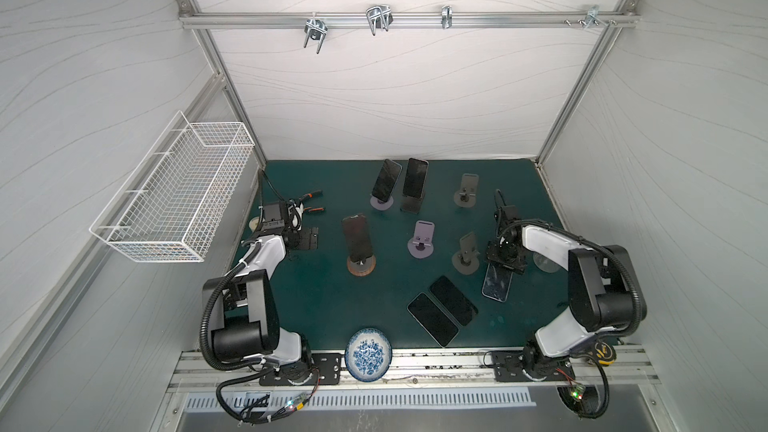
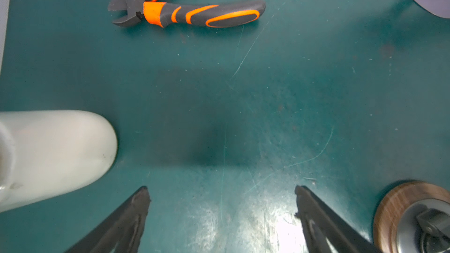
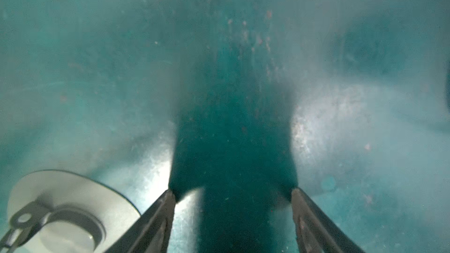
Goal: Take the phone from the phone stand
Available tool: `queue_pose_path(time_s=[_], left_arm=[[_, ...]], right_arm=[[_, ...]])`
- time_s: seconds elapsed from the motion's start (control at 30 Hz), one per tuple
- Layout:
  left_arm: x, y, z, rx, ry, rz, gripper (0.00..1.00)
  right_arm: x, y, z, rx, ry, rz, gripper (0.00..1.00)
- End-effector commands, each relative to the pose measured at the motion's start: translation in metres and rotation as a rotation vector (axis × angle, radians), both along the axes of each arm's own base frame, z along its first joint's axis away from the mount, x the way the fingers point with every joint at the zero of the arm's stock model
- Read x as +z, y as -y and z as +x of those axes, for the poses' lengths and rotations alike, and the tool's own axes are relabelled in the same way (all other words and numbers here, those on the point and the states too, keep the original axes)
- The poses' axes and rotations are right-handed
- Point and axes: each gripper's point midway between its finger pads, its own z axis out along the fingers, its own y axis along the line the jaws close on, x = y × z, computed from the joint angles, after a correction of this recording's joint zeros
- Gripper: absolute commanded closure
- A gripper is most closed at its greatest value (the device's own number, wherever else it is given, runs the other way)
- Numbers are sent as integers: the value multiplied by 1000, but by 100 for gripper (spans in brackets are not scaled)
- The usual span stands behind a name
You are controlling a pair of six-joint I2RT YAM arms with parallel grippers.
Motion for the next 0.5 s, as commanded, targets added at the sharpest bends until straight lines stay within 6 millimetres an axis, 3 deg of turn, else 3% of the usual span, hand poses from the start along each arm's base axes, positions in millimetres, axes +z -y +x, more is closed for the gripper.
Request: queue_pose_path(time_s=[0.0,0.47], left_arm=[[14,1,9,-20,44,9,5],[13,0,10,-16,42,10,5]], right_arm=[[-10,-6,-1,3,-12,18,22],[-10,-9,-2,14,-15,18,22]])
